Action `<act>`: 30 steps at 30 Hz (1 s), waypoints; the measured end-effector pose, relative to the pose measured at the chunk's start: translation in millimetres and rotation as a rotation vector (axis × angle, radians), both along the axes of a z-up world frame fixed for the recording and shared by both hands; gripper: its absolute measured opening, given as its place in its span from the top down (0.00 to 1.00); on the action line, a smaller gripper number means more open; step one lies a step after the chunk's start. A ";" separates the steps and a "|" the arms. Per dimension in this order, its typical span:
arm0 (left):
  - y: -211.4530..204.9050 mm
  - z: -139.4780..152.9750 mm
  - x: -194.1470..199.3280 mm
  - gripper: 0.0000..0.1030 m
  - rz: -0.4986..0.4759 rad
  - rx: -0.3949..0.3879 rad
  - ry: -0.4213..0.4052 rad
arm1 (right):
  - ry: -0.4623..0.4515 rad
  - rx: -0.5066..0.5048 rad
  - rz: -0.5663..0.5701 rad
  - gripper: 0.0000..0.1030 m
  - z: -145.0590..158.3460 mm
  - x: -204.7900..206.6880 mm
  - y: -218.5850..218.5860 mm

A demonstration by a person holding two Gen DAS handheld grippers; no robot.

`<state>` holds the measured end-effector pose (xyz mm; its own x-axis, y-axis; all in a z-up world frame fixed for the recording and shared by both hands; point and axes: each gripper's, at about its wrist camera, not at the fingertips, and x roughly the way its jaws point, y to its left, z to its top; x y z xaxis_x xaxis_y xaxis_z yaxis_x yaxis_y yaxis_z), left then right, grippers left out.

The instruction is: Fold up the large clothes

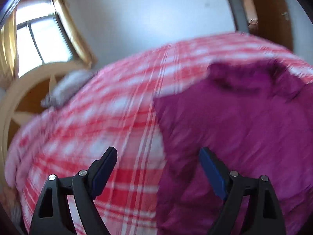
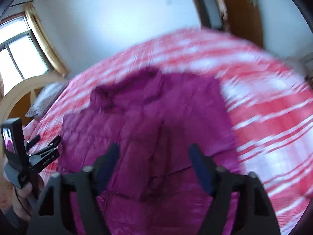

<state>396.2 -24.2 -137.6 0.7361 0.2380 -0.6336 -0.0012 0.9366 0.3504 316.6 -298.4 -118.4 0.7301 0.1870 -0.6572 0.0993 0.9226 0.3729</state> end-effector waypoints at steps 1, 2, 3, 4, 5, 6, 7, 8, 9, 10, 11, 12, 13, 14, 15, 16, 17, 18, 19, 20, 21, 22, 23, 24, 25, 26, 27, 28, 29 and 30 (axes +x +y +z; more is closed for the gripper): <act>3.8 -8.3 0.0 0.16 0.014 0.020 0.019 | 0.038 -0.002 0.036 0.44 -14.0 8.2 8.4; 6.9 -17.0 0.1 0.16 0.028 0.041 0.035 | 0.050 -0.018 0.048 0.56 -20.2 10.1 13.2; 10.8 -21.5 -1.3 0.16 0.033 0.034 0.039 | 0.050 -0.072 0.060 0.70 -26.5 8.5 22.4; 13.2 -22.5 -1.9 0.16 0.034 0.016 0.039 | 0.042 -0.102 0.061 0.73 -28.0 3.5 26.6; 13.1 -22.1 -1.0 0.16 0.033 0.007 0.040 | 0.041 -0.119 0.063 0.74 -28.3 -1.8 29.5; 13.2 -20.4 -0.9 0.16 0.028 0.006 0.041 | 0.047 -0.133 0.070 0.74 -29.0 -6.1 31.5; 13.1 -16.9 -1.9 0.16 0.025 0.005 0.035 | 0.062 -0.156 0.083 0.73 -30.4 -9.6 33.6; 13.7 -11.7 -5.0 0.16 0.026 0.004 0.020 | 0.068 -0.173 0.087 0.72 -30.7 -11.5 34.3; 14.5 -2.4 -7.8 0.16 0.034 -0.001 -0.008 | 0.068 -0.195 0.080 0.69 -30.3 -11.4 34.3; 15.6 7.7 -10.5 0.16 0.039 -0.019 -0.043 | 0.062 -0.210 0.053 0.61 -26.3 -12.4 30.4; 17.2 16.5 -12.0 0.16 0.043 -0.038 -0.073 | 0.056 -0.208 0.030 0.57 -21.0 -14.0 26.8; 20.3 28.4 -13.7 0.16 0.048 -0.062 -0.108 | 0.046 -0.201 0.001 0.53 -14.6 -15.3 19.2; 21.3 39.4 -14.8 0.16 0.059 -0.080 -0.137 | 0.012 -0.197 -0.045 0.50 -1.3 -20.0 14.9; 23.5 49.4 -11.9 0.16 0.075 -0.098 -0.161 | -0.019 -0.215 -0.069 0.50 7.9 -21.3 15.4; 23.4 57.2 -8.2 0.16 0.086 -0.120 -0.183 | -0.050 -0.241 -0.081 0.50 17.2 -23.6 18.1; 21.4 60.7 -4.6 0.16 0.084 -0.132 -0.190 | -0.097 -0.274 -0.073 0.50 30.4 -24.1 27.0; 14.7 60.0 3.8 0.16 0.067 -0.134 -0.184 | -0.121 -0.287 -0.063 0.50 35.7 -23.5 33.4; 9.5 56.5 10.3 0.16 0.055 -0.129 -0.172 | -0.137 -0.296 -0.045 0.50 39.7 -19.5 40.9; 1.6 48.4 22.2 0.16 0.036 -0.124 -0.135 | -0.131 -0.281 0.002 0.52 37.6 -9.6 50.4; -6.8 39.9 31.7 0.16 0.028 -0.113 -0.099 | -0.115 -0.246 0.035 0.54 32.6 0.5 54.6; -9.6 28.0 42.6 0.16 0.043 -0.089 -0.068 | -0.099 -0.198 0.060 0.57 26.1 10.5 56.3; -11.2 13.3 52.7 0.16 0.060 -0.070 -0.032 | -0.075 -0.170 0.061 0.58 15.3 22.3 57.0; -9.4 0.1 61.6 0.16 0.067 -0.059 0.011 | -0.051 -0.184 0.049 0.58 6.9 30.8 57.4; -5.4 -12.8 68.7 0.16 0.088 -0.060 0.049 | -0.028 -0.198 0.038 0.58 -1.8 37.7 56.7; -1.2 -18.9 70.9 0.15 0.092 -0.093 0.066 | 0.002 -0.191 0.035 0.61 -14.4 43.9 53.0; 4.8 -24.0 73.1 0.11 0.092 -0.144 0.085 | 0.018 -0.190 0.038 0.64 -21.6 46.3 51.4; 8.0 -25.9 73.4 0.08 0.098 -0.169 0.094 | 0.034 -0.209 0.041 0.71 -30.6 47.4 50.0; 14.8 -27.5 75.3 0.05 0.106 -0.204 0.104 | 0.035 -0.224 0.048 0.73 -34.5 43.5 44.9; 21.1 -29.1 77.2 0.02 0.110 -0.242 0.116 | 0.031 -0.228 0.056 0.73 -38.2 41.1 45.4; 26.4 -32.0 78.8 0.01 0.114 -0.283 0.131 | 0.033 -0.221 0.059 0.73 -39.9 40.1 44.4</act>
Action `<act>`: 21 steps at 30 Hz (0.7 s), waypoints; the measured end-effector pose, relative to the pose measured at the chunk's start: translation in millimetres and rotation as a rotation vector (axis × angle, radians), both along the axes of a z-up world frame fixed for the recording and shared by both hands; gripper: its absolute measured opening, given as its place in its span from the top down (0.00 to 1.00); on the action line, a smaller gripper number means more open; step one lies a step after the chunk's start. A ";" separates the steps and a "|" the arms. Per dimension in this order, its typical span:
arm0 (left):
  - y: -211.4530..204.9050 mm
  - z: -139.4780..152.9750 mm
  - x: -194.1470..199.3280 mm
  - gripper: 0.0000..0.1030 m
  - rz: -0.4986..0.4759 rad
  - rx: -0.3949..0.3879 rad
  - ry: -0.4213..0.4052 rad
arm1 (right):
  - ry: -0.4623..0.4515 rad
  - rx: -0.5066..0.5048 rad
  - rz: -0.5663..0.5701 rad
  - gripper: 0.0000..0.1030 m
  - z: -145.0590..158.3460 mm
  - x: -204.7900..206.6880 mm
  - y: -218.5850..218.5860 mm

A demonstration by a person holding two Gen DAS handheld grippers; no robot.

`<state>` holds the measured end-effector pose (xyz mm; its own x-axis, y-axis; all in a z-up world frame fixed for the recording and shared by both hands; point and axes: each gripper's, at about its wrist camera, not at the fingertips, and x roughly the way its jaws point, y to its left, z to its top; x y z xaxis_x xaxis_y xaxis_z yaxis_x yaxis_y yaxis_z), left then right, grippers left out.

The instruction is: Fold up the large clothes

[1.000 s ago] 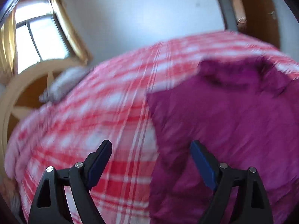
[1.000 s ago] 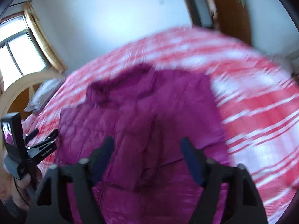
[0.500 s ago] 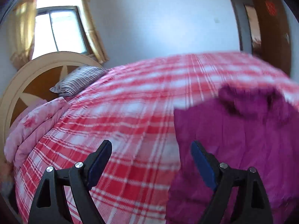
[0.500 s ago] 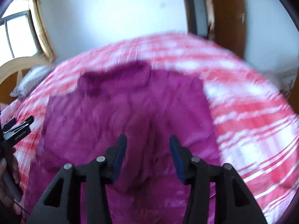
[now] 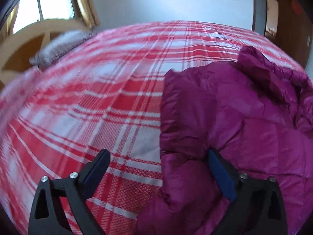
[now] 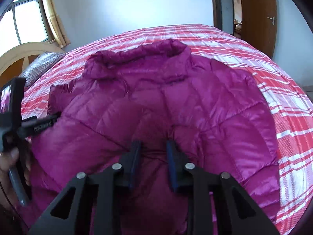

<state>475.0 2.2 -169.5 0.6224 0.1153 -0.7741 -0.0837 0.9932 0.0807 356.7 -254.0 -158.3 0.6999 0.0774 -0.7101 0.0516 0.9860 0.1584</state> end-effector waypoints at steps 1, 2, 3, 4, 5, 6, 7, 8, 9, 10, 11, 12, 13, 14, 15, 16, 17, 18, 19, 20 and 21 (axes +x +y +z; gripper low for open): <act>6.9 -2.9 2.2 0.01 0.005 -0.054 0.018 | 0.005 0.010 -0.003 0.73 -0.5 -1.0 -2.1; 9.7 -5.7 3.6 0.01 0.009 -0.096 0.030 | 0.008 0.010 -0.003 0.73 -1.7 -0.6 -2.8; 11.6 -7.2 4.3 0.01 0.008 -0.112 0.035 | 0.011 0.003 -0.004 0.73 -2.6 -1.1 -2.4; 9.1 -7.2 3.5 0.01 0.004 -0.100 0.035 | 0.014 -0.017 -0.004 0.73 -1.2 -3.6 2.5; 3.8 -7.2 0.9 0.01 0.004 -0.082 0.032 | 0.017 -0.035 -0.005 0.73 -2.1 0.6 6.4; 2.2 -7.8 1.3 0.01 0.003 -0.068 0.031 | 0.019 -0.057 -0.006 0.73 -2.0 -0.1 10.0; 1.4 -8.4 2.3 0.01 0.002 -0.065 0.033 | 0.024 -0.091 -0.008 0.73 -1.0 -1.0 15.5; 2.3 -8.3 3.0 0.01 0.002 -0.070 0.035 | 0.029 -0.113 -0.008 0.73 -0.5 2.3 19.6; 2.3 -8.4 2.5 0.01 0.002 -0.073 0.033 | 0.034 -0.133 -0.006 0.73 -0.2 2.5 22.0; 1.9 -7.8 1.7 0.01 0.002 -0.072 0.030 | 0.041 -0.154 -0.003 0.73 0.2 3.2 23.2; 1.6 -7.7 1.6 0.01 0.002 -0.067 0.027 | 0.044 -0.162 -0.001 0.73 0.6 2.5 23.8; 0.4 -7.7 1.4 0.01 0.002 -0.062 0.024 | 0.046 -0.169 0.000 0.73 0.4 1.3 23.8; 0.2 -7.8 1.1 0.01 0.001 -0.061 0.023 | 0.044 -0.170 -0.001 0.73 -1.0 -0.1 23.3; 1.0 -7.3 -0.1 0.01 0.001 -0.060 0.021 | 0.042 -0.169 -0.002 0.73 -1.8 -1.0 22.9; 1.0 -7.2 -0.4 0.01 0.001 -0.060 0.020 | 0.042 -0.172 -0.003 0.73 -2.2 -1.5 23.1; 1.5 -7.4 -0.5 0.01 0.001 -0.061 0.019 | 0.043 -0.180 -0.004 0.73 -2.1 -1.6 24.2; 1.5 -7.5 -0.5 0.01 0.001 -0.063 0.019 | 0.043 -0.191 -0.004 0.73 -2.1 -1.7 25.7; 2.1 -7.5 -0.6 0.01 0.000 -0.067 0.019 | 0.044 -0.203 -0.003 0.73 -1.9 -1.8 27.4; 2.0 -7.5 -0.8 0.01 0.000 -0.069 0.019 | 0.047 -0.219 -0.002 0.73 -1.6 -2.0 29.3; 1.9 -7.6 -0.8 0.01 0.000 -0.069 0.017 | 0.049 -0.226 -0.001 0.73 -0.9 -2.6 30.0; 2.2 -7.6 -0.8 0.01 0.000 -0.069 0.016 | 0.050 -0.227 -0.003 0.73 0.4 -2.9 30.2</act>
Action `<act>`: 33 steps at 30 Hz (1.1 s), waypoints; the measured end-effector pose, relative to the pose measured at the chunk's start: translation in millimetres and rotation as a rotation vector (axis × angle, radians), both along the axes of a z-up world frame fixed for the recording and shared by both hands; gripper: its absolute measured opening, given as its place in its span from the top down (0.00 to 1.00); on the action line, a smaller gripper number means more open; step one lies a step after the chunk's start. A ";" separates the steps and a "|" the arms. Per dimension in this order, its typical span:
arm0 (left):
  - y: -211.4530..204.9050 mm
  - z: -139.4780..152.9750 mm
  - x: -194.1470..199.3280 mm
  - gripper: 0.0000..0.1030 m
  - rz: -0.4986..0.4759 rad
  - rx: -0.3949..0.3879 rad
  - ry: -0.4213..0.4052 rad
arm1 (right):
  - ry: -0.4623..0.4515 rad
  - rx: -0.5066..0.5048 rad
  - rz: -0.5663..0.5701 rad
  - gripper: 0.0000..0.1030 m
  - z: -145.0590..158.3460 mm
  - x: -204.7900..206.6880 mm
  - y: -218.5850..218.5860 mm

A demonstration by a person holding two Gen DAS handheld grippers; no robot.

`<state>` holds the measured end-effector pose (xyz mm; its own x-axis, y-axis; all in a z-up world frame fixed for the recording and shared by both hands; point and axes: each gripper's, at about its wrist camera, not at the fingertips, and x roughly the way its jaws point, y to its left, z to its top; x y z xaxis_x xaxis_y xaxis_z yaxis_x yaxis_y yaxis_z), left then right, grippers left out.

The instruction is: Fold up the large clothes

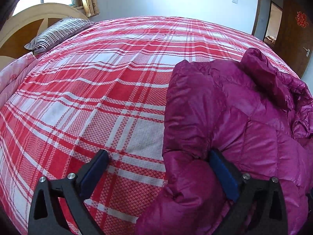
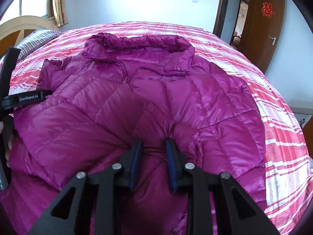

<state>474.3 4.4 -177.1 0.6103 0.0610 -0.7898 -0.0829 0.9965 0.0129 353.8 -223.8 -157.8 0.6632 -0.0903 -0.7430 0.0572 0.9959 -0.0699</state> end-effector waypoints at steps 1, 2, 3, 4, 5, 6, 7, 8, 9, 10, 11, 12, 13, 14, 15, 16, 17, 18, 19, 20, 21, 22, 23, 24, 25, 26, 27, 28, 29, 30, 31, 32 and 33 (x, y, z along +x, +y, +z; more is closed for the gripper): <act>0.0 -0.1 -0.2 0.01 0.001 -0.001 -0.002 | -0.003 0.006 -0.016 0.73 4.6 -2.2 -0.8; 0.0 -0.2 -0.8 0.01 0.001 -0.001 -0.004 | -0.011 0.015 -0.054 0.73 11.0 -5.1 -2.2; -0.1 -0.1 -1.1 0.01 0.002 0.000 -0.006 | -0.029 0.049 -0.089 0.68 19.3 -8.1 -3.7; -0.3 0.0 -1.3 0.01 0.002 0.001 -0.007 | -0.054 0.091 -0.104 0.64 28.6 -10.2 -2.5; 0.1 0.1 -1.6 0.01 0.002 0.000 -0.007 | -0.084 0.110 -0.101 0.61 38.0 -12.4 2.3; -0.1 0.0 -1.7 0.01 0.002 0.001 -0.007 | -0.104 0.104 -0.092 0.54 43.6 -13.2 7.7; -0.5 0.0 -2.0 0.01 0.002 0.001 -0.008 | -0.126 0.084 -0.071 0.50 48.9 -12.9 17.5; -0.6 0.0 -1.9 0.01 0.002 0.001 -0.008 | -0.132 0.066 -0.046 0.50 50.7 -10.2 27.2; -0.4 0.0 -1.9 0.01 0.002 0.001 -0.008 | -0.122 0.060 -0.028 0.50 49.0 -5.7 33.3; -0.3 0.0 -2.2 0.01 0.002 0.000 -0.008 | -0.100 0.068 -0.010 0.51 43.0 0.7 37.8; 0.0 0.1 -2.4 0.01 0.002 -0.002 -0.008 | -0.080 0.071 -0.006 0.52 36.2 6.0 39.5; 0.1 0.3 -2.6 0.01 0.002 -0.003 -0.009 | -0.058 0.067 -0.009 0.52 28.6 10.3 39.5; 0.1 0.4 -2.6 0.01 0.002 -0.004 -0.009 | -0.036 0.064 -0.014 0.52 20.0 13.7 38.1; -0.1 0.4 -2.6 0.01 0.002 -0.002 -0.008 | -0.026 0.067 -0.015 0.52 13.5 14.9 34.9; 0.0 0.4 -2.5 0.01 0.002 -0.001 -0.008 | -0.029 0.063 -0.015 0.52 9.7 14.1 32.1; -0.2 0.4 -2.5 0.01 0.001 0.002 -0.007 | -0.032 0.055 -0.014 0.52 6.9 13.2 27.7; -0.5 0.6 -2.3 0.01 0.001 0.004 -0.007 | -0.032 0.057 -0.013 0.52 6.4 12.0 26.9; -0.7 0.6 -2.3 0.01 0.001 0.006 -0.006 | -0.030 0.063 -0.012 0.54 5.6 11.0 24.5; -0.9 0.7 -2.4 0.01 0.001 0.008 -0.007 | -0.027 0.068 -0.005 0.54 5.1 9.6 22.0; -0.9 0.8 -2.4 0.01 0.000 0.009 -0.006 | -0.026 0.071 0.000 0.55 4.9 8.4 19.7; -1.1 0.5 -2.5 0.01 0.000 0.009 -0.006 | -0.023 0.079 0.007 0.55 3.1 7.6 16.7; -1.0 0.6 -2.5 0.01 0.000 0.009 -0.007 | -0.020 0.085 0.009 0.56 2.8 5.9 15.1; -0.8 0.6 -2.6 0.01 0.000 0.008 -0.007 | -0.019 0.093 0.011 0.56 2.5 4.7 12.3; -1.1 0.6 -2.5 0.01 0.000 0.007 -0.007 | -0.019 0.096 0.012 0.57 2.6 2.5 11.3; -0.9 0.6 -2.5 0.01 0.000 0.006 -0.008 | -0.020 0.097 0.015 0.57 1.9 1.5 10.8; -0.5 0.7 -2.2 0.01 0.000 0.005 -0.008 | -0.021 0.097 0.016 0.57 1.5 0.5 11.2; -0.6 0.8 -2.1 0.01 -0.001 0.005 -0.008 | -0.022 0.100 0.016 0.57 0.6 1.8 11.6; -0.7 0.9 -2.0 0.01 -0.001 0.006 -0.008 | -0.021 0.104 0.015 0.57 -0.5 2.3 11.4; -0.5 0.9 -2.4 0.01 -0.001 0.006 -0.009 | -0.021 0.101 0.014 0.57 -1.1 2.3 11.7; -0.3 0.8 -2.6 0.01 -0.001 0.005 -0.009 | -0.021 0.096 0.015 0.57 -1.6 2.4 12.3; 0.0 0.6 -2.5 0.01 -0.001 0.002 -0.009 | -0.021 0.090 0.014 0.57 -2.0 2.2 13.0; 0.0 0.3 -2.6 0.01 -0.001 0.002 -0.009 | -0.022 0.087 0.014 0.57 -2.3 2.1 13.3; 0.0 0.5 -2.4 0.01 -0.002 0.005 -0.009 | -0.023 0.087 0.014 0.57 -2.6 1.7 13.2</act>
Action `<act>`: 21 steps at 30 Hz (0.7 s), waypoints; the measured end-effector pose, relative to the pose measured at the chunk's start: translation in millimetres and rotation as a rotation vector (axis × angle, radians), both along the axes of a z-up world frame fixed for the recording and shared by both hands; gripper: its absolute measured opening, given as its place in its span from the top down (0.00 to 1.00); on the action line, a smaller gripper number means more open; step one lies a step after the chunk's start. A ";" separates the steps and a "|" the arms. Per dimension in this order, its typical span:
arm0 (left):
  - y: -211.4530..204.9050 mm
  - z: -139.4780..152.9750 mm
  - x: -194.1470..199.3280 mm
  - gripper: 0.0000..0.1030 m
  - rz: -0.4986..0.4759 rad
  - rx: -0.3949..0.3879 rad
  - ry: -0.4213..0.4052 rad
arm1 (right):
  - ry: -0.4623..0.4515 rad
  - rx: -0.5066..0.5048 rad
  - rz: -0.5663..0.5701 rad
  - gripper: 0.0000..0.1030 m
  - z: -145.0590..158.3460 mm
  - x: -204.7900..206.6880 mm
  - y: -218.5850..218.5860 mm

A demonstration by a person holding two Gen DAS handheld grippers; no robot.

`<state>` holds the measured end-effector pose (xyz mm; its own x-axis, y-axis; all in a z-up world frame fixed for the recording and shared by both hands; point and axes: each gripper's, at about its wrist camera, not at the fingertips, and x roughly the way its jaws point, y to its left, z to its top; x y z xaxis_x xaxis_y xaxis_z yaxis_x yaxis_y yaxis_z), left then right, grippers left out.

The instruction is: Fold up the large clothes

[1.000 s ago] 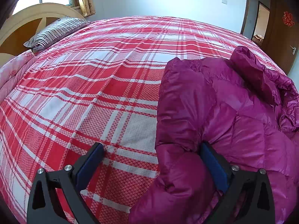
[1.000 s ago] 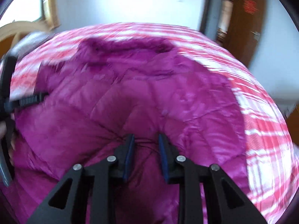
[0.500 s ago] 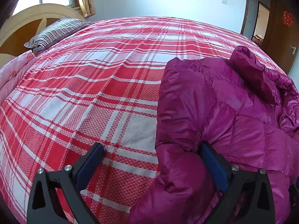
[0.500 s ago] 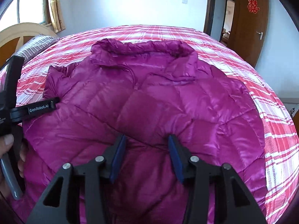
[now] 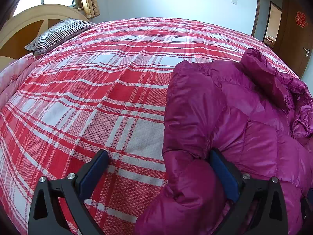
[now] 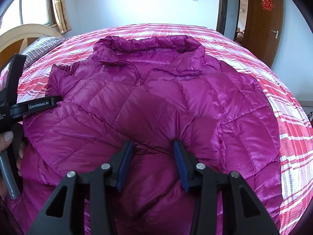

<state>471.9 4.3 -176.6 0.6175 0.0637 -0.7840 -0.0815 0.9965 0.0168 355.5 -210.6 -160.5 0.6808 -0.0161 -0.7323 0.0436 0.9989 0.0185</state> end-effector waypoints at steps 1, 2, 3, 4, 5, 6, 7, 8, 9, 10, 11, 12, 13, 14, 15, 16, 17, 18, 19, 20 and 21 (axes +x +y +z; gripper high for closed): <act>0.1 -0.1 0.4 0.01 -0.001 0.003 0.001 | 0.000 0.007 0.000 0.57 -0.1 0.5 -0.5; -0.5 0.4 0.2 0.01 -0.001 0.008 0.002 | 0.000 0.013 0.000 0.57 -0.6 1.0 -0.7; -1.2 1.5 0.6 0.01 -0.004 0.013 0.007 | 0.000 0.017 0.000 0.57 -1.0 1.1 -1.1; -0.9 4.0 0.6 0.01 -0.010 0.018 0.016 | 0.000 0.015 -0.001 0.57 -1.4 1.1 -0.8; -0.1 6.9 -1.4 0.01 -0.005 0.017 0.022 | -0.001 0.010 -0.001 0.57 -1.6 1.1 -0.1; 0.8 10.5 -5.5 0.01 -0.003 0.013 0.020 | -0.002 0.006 -0.002 0.57 -1.9 0.9 0.3; 1.0 15.2 -11.1 0.01 -0.008 0.017 0.013 | -0.003 0.006 -0.002 0.57 -2.2 0.7 0.2; 1.2 20.4 -17.2 0.01 -0.004 0.022 0.003 | -0.005 0.007 -0.003 0.57 -2.4 0.4 -0.3; 1.0 25.9 -24.1 0.01 -0.004 0.016 -0.018 | -0.007 0.007 -0.003 0.57 -2.5 0.2 0.0; -0.9 31.0 -31.9 0.01 -0.012 0.007 -0.044 | -0.008 0.007 -0.003 0.57 -3.0 0.2 -1.0; -4.9 32.8 -37.4 0.01 -0.026 0.006 -0.054 | -0.009 0.005 -0.003 0.57 -3.0 0.1 -0.4; -10.6 32.0 -40.8 0.01 -0.043 0.011 -0.055 | -0.010 0.004 -0.003 0.57 -3.0 0.0 -0.9; -18.2 27.9 -43.6 0.01 -0.066 0.030 -0.055 | -0.011 0.003 -0.003 0.57 -2.8 -0.6 -0.6; -25.8 21.3 -44.8 0.01 -0.082 0.071 -0.056 | -0.012 0.004 -0.003 0.57 -2.7 -0.9 -0.8; -31.3 13.9 -44.4 0.01 -0.089 0.112 -0.049 | -0.013 0.009 -0.003 0.57 -2.6 -1.3 -1.4; -32.2 9.3 -41.3 0.01 -0.092 0.112 -0.030 | -0.014 0.013 -0.003 0.57 -2.6 -1.8 -2.3; -29.3 8.2 -38.4 0.01 -0.088 0.090 -0.022 | -0.015 0.015 -0.003 0.57 -2.5 -1.9 -2.4; -24.4 5.1 -34.2 0.01 -0.084 0.054 -0.006 | -0.015 0.016 -0.003 0.57 -2.5 -2.0 -2.5; -20.2 2.0 -30.7 0.01 -0.083 0.018 0.013 | -0.015 0.015 -0.002 0.57 -2.4 -2.2 -2.5; -14.3 -0.4 -27.7 0.01 -0.080 -0.030 0.029 | -0.015 0.016 -0.002 0.57 -2.4 -2.2 -2.7; -10.9 -1.4 -26.2 0.01 -0.078 -0.054 0.035 | -0.015 0.017 -0.002 0.56 -2.2 -2.2 -2.5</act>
<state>445.6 -6.5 -178.0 0.5909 -0.0267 -0.8063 -0.0039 0.9993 -0.0360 353.4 -213.1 -162.7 0.6917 -0.0051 -0.7222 0.0453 0.9983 0.0363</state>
